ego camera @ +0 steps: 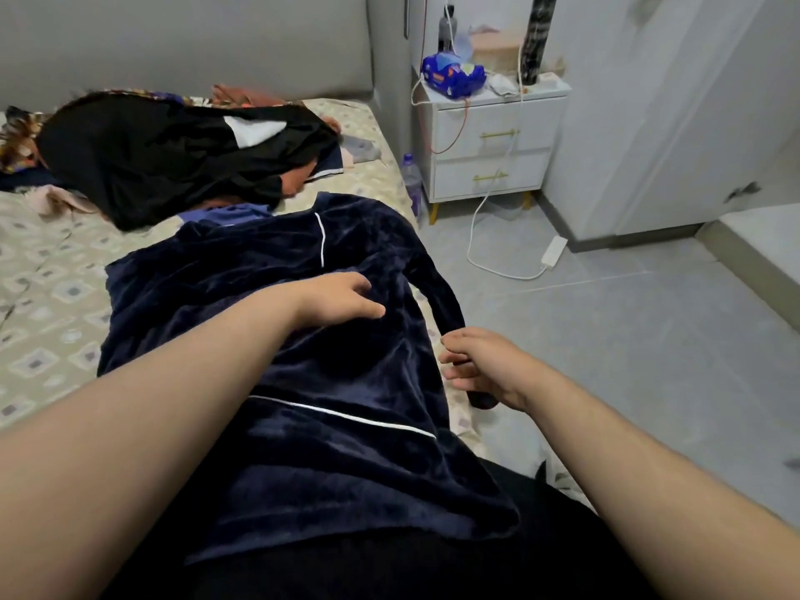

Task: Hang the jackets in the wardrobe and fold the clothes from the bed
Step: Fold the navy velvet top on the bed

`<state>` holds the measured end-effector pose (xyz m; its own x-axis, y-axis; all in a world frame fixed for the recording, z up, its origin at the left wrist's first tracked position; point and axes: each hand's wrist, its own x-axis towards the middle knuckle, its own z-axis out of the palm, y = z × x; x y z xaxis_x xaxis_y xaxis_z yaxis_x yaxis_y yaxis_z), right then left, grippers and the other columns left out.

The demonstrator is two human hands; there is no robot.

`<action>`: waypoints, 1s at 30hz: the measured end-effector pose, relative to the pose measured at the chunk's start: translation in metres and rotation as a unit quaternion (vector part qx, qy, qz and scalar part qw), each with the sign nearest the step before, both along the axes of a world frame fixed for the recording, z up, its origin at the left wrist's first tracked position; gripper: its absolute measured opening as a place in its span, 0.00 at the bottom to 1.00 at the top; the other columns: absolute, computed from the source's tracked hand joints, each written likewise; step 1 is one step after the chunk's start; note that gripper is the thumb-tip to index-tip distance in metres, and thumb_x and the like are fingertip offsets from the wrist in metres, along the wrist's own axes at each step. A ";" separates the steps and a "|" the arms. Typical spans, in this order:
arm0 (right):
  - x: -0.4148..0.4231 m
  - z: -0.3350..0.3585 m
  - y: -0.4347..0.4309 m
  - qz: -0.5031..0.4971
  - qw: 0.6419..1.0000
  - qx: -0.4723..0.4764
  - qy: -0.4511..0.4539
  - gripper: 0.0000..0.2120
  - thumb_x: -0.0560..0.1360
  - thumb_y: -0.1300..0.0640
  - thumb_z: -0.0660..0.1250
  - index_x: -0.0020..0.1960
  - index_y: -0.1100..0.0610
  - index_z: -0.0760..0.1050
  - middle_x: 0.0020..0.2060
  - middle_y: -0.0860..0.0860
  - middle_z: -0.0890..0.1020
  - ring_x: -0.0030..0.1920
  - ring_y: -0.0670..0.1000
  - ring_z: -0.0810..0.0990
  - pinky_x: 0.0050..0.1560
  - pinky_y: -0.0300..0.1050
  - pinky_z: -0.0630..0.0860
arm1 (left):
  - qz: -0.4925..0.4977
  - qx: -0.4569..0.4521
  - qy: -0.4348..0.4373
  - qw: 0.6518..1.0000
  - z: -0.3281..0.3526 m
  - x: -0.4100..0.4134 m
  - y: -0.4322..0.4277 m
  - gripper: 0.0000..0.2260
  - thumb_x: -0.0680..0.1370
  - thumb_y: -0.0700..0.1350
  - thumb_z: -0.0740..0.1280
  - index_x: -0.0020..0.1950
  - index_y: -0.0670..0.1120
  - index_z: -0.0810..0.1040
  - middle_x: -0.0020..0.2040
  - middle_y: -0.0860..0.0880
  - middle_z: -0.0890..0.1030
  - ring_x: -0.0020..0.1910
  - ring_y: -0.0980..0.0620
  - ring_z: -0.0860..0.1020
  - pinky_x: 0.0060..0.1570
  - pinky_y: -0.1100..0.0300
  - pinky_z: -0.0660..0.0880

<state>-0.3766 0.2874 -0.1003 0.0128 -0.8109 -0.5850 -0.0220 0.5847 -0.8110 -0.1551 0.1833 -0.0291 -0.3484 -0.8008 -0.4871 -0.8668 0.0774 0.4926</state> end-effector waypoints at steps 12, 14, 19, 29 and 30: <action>-0.022 -0.067 -0.098 -0.178 0.974 0.100 -0.093 0.12 0.81 0.54 0.64 0.59 0.62 0.76 0.47 0.55 0.82 0.42 0.52 0.82 0.44 0.44 0.80 | -0.009 -0.195 -0.122 0.973 -0.126 -0.069 -0.047 0.42 0.76 0.67 0.60 0.81 0.45 0.48 0.81 0.40 0.46 0.80 0.41 0.45 0.77 0.45 0.46; -0.018 -0.080 -0.122 -0.204 0.962 0.132 -0.123 0.20 0.81 0.50 0.65 0.65 0.64 0.74 0.54 0.58 0.82 0.52 0.55 0.82 0.53 0.48 0.81 | -0.006 -0.206 -0.120 0.971 -0.133 -0.072 -0.049 0.42 0.76 0.66 0.59 0.81 0.45 0.48 0.81 0.40 0.45 0.80 0.41 0.44 0.77 0.44 0.45; 0.004 -0.107 -0.177 -0.246 0.916 0.193 -0.250 0.24 0.79 0.43 0.66 0.65 0.62 0.76 0.52 0.60 0.85 0.50 0.59 0.85 0.46 0.51 0.83 | -0.026 -0.210 -0.125 0.969 -0.131 -0.071 -0.055 0.36 0.77 0.65 0.59 0.78 0.46 0.56 0.81 0.40 0.47 0.80 0.41 0.45 0.77 0.44 0.45; -0.018 -0.144 -0.225 -0.359 0.907 0.092 -0.201 0.05 0.65 0.62 0.64 0.34 0.61 0.78 0.44 0.60 0.76 0.53 0.59 0.74 0.67 0.58 0.72 | 0.000 -0.252 -0.054 0.966 -0.106 -0.067 -0.073 0.07 0.79 0.49 0.61 0.46 0.47 0.73 0.44 0.54 0.69 0.47 0.50 0.66 0.47 0.55 0.61; -0.024 -0.136 -0.226 -0.410 0.889 0.090 -0.180 0.02 0.64 0.64 0.62 0.32 0.61 0.72 0.42 0.60 0.73 0.47 0.59 0.73 0.61 0.55 0.76 | 0.020 -0.242 -0.028 0.970 -0.098 -0.066 -0.077 0.09 0.78 0.48 0.61 0.42 0.45 0.73 0.42 0.53 0.71 0.45 0.50 0.68 0.46 0.55 0.62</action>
<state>-0.4004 0.0619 -0.2361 -0.3267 -0.5269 -0.7847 0.7146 0.4057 -0.5699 -0.2216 0.1066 -0.1276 -0.2969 -0.9525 -0.0680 -0.8983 0.2544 0.3581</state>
